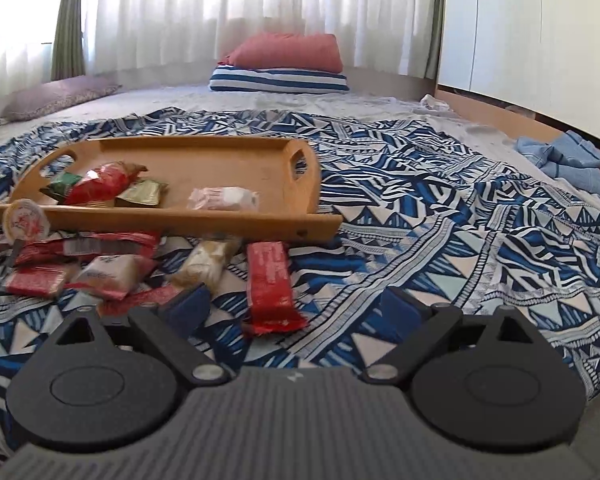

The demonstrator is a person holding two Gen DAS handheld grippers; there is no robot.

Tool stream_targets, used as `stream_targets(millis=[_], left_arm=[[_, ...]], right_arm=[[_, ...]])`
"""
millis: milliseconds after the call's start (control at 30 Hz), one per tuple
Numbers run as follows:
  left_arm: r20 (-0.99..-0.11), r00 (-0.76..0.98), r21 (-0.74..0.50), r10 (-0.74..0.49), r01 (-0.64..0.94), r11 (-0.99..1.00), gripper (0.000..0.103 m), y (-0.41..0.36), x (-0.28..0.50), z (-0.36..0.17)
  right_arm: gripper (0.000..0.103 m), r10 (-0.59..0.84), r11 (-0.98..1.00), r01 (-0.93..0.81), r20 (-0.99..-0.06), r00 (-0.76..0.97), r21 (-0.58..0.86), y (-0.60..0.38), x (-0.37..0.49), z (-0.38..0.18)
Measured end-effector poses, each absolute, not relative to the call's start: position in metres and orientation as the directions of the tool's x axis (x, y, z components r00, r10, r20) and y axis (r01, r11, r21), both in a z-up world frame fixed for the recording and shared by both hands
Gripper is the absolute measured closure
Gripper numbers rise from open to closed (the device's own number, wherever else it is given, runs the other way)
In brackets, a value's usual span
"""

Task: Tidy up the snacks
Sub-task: 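Grasp the brown nut bag with the left tool while the right tool grasps the red bar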

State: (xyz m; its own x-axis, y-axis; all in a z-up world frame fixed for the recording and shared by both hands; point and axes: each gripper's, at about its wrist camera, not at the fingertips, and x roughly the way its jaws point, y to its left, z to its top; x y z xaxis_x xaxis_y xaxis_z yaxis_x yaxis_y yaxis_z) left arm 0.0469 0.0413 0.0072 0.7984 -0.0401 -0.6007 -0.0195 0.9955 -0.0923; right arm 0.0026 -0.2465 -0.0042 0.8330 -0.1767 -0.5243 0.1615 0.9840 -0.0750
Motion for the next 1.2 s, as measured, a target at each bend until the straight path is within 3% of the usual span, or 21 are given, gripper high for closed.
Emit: stream_targets(millis=[67, 467, 900, 1000, 1067, 1200], left_arm=[[-0.628, 0.777, -0.107, -0.039, -0.036, 0.994, 0.026, 0.046, 0.056, 0.002], [-0.621, 0.783, -0.059, -0.049, 0.016, 0.998, 0.020, 0.032, 0.076, -0.004], [-0.610, 0.790, -0.031, -0.057, 0.048, 0.998, 0.030, 0.033, 0.069, -0.007], [-0.616, 0.785, -0.031, -0.058, 0.050, 0.998, 0.037, 0.034, 0.068, -0.004], [-0.618, 0.784, -0.026, -0.058, 0.053, 0.998, 0.042, 0.035, 0.067, -0.002], [-0.620, 0.782, -0.028, -0.059, 0.054, 0.998, 0.045, 0.038, 0.062, 0.001]], right_arm=[[0.008, -0.197, 0.980, 0.165, -0.526, 0.827, -0.109, -0.247, 0.007, -0.006], [0.022, -0.144, 0.987, 0.084, -0.535, 0.832, -0.134, -0.237, 0.024, -0.014], [0.028, -0.102, 0.995, 0.076, -0.537, 0.837, -0.070, -0.241, 0.032, -0.020], [0.042, -0.084, 0.996, 0.070, -0.541, 0.837, -0.048, -0.243, 0.031, -0.018], [0.074, -0.077, 0.997, 0.062, -0.541, 0.838, -0.045, -0.240, 0.030, -0.015], [0.074, -0.094, 0.995, 0.061, -0.529, 0.843, -0.080, -0.233, 0.027, -0.012]])
